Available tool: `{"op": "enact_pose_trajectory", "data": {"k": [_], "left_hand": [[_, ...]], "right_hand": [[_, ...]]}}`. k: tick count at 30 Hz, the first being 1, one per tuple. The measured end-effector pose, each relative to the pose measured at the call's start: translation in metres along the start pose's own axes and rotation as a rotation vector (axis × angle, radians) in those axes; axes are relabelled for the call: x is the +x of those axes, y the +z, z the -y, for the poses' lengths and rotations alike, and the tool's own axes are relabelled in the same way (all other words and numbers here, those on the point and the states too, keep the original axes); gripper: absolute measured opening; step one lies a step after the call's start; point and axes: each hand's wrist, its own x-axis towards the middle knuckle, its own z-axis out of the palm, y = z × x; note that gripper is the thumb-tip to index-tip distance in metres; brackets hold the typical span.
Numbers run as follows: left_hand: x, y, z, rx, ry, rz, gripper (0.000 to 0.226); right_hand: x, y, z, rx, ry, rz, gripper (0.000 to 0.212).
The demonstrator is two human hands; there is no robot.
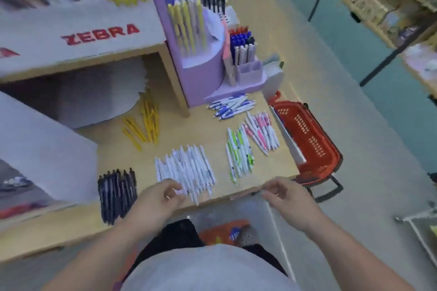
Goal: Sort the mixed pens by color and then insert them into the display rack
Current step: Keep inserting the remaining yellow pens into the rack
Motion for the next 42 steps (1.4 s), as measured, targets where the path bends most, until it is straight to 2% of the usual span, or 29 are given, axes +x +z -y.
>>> {"op": "enact_pose_trajectory", "data": {"k": [6, 9, 15, 21, 25, 31, 35, 39, 42], "left_hand": [[-0.016, -0.008, 0.042, -0.204, -0.217, -0.225, 0.007], [-0.014, -0.022, 0.064, -0.301, -0.282, -0.272, 0.009], [0.021, -0.071, 0.108, -0.407, -0.291, -0.269, 0.009], [0.091, -0.112, 0.124, -0.449, -0.271, -0.280, 0.016], [0.142, -0.115, 0.118, -0.384, -0.285, -0.335, 0.035], [0.200, -0.108, 0.117, -0.347, -0.420, -0.471, 0.045], [0.221, -0.106, 0.110, -0.368, -0.437, -0.551, 0.039], [0.241, -0.116, 0.097, -0.324, -0.438, -0.561, 0.035], [0.250, -0.119, 0.085, -0.344, -0.432, -0.551, 0.024]], "right_hand": [[0.093, 0.009, 0.081, -0.110, -0.126, 0.199, 0.011], [0.121, 0.035, 0.122, -0.113, -0.161, 0.248, 0.012], [0.156, 0.106, 0.173, -0.127, -0.136, 0.242, 0.014], [0.200, 0.163, 0.212, -0.124, -0.099, 0.273, 0.020], [0.242, 0.188, 0.230, -0.159, -0.079, 0.252, 0.041], [0.306, 0.222, 0.245, -0.385, -0.050, 0.197, 0.056], [0.322, 0.241, 0.247, -0.422, -0.013, 0.179, 0.056], [0.318, 0.254, 0.248, -0.431, -0.103, 0.190, 0.041], [0.318, 0.261, 0.244, -0.368, -0.119, 0.206, 0.029]]}}
